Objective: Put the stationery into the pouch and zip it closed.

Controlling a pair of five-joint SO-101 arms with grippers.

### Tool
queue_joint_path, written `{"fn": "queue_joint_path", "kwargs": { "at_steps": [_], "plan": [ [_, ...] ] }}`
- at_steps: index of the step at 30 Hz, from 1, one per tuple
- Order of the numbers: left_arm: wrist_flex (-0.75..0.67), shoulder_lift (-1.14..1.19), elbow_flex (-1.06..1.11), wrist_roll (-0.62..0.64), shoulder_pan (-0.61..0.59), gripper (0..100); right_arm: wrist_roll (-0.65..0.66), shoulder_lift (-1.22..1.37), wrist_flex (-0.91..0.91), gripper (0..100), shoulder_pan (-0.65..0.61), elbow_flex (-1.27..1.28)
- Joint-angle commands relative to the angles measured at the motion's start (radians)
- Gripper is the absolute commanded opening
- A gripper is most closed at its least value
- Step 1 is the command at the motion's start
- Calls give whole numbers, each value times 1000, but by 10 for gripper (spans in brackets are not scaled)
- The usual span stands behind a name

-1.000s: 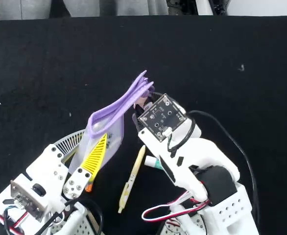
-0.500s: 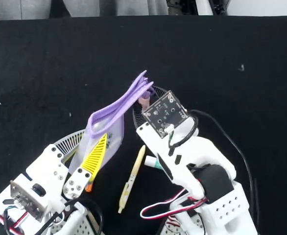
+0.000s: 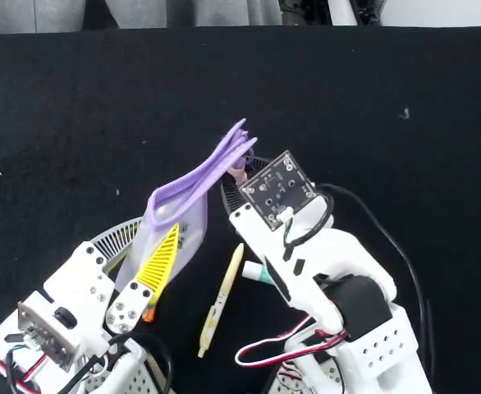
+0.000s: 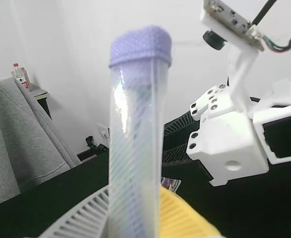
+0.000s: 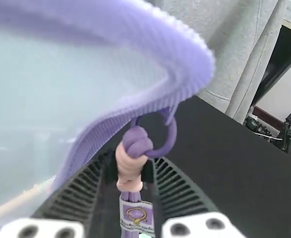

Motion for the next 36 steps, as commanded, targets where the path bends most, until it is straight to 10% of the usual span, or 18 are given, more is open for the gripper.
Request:
{"fn": "queue_joint_path", "kwargs": {
  "at_steps": [1,10,18,29,36],
  "plan": [
    [-26,5,12,9,12,29,-5,-16,44,11,-9,-81],
    [-6,5,31,25,13,47,72,-4,361,11,34,-446],
    [44,5,15,153,1,399,78,170,707,11,34,-835],
    [224,6,-469,144,-136,360,72,420,865,11,180,-1092],
    [585,-3,-489,-75,-229,360,98,426,822,11,221,-1090]
  ]
}}
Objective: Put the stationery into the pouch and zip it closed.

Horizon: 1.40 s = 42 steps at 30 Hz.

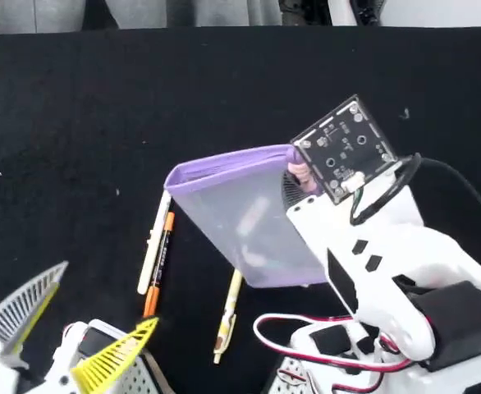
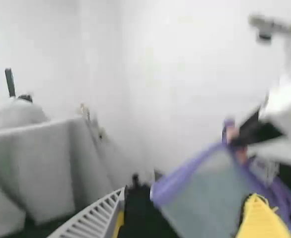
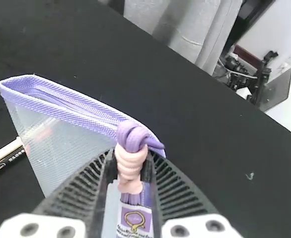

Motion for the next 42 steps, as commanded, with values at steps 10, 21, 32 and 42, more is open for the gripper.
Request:
{"fn": "queue_joint_path", "kwargs": {
  "at_steps": [10,21,32,42],
  "plan": [
    [181,-3,343,-175,-77,360,14,97,-92,11,26,-58],
    [176,-3,372,-169,-73,360,-15,206,-100,11,38,-295],
    [-3,-2,562,-167,-73,360,-78,268,-278,11,123,-303],
    [-146,130,601,-94,-84,361,-71,266,-288,11,213,-309]
  ]
}}
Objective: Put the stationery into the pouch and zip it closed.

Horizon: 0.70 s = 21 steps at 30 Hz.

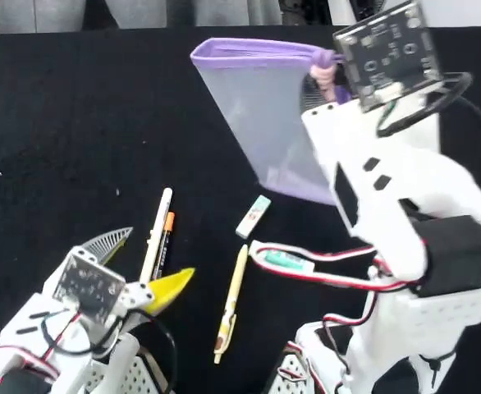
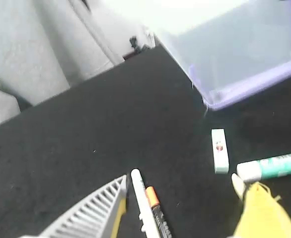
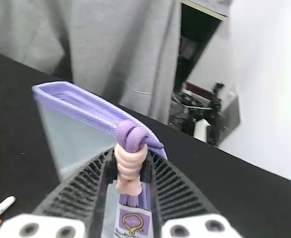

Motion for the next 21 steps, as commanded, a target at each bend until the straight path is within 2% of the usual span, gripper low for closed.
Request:
{"fn": "queue_joint_path", "kwargs": {
  "at_steps": [1,5,11,16,21],
  "plan": [
    [-61,176,-8,17,-13,361,0,4,-41,11,80,-56],
    [-137,456,-70,61,-13,361,0,4,-54,11,120,-59],
    [-146,819,-286,198,-12,361,0,5,-61,11,137,-59],
    [-193,1063,-311,242,-15,361,0,5,-61,11,146,-59],
    [-333,1247,-295,259,-130,360,-5,39,-61,11,140,-59]
  ]
}}
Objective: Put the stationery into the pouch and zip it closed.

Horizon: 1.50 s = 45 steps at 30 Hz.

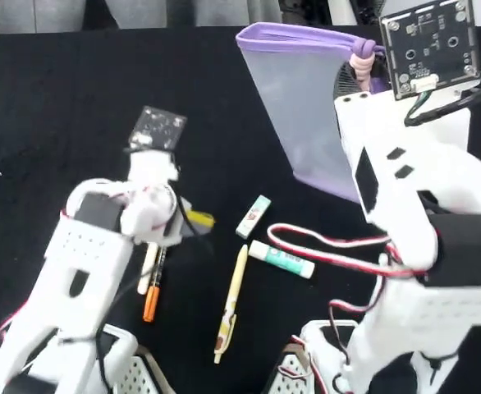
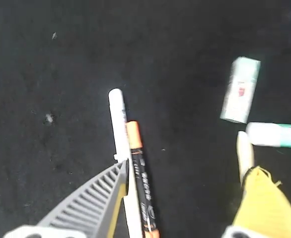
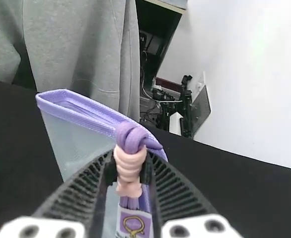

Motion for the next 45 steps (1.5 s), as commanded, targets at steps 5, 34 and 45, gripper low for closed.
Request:
{"fn": "queue_joint_path", "kwargs": {
  "at_steps": [5,34,45],
  "plan": [
    [-215,238,-39,121,-197,360,-6,71,-41,11,9,-59],
    [-434,723,-93,17,-174,169,-8,84,-41,11,9,-59],
    [-442,723,-88,17,-166,87,-8,79,-37,11,-18,-51]
  ]
}}
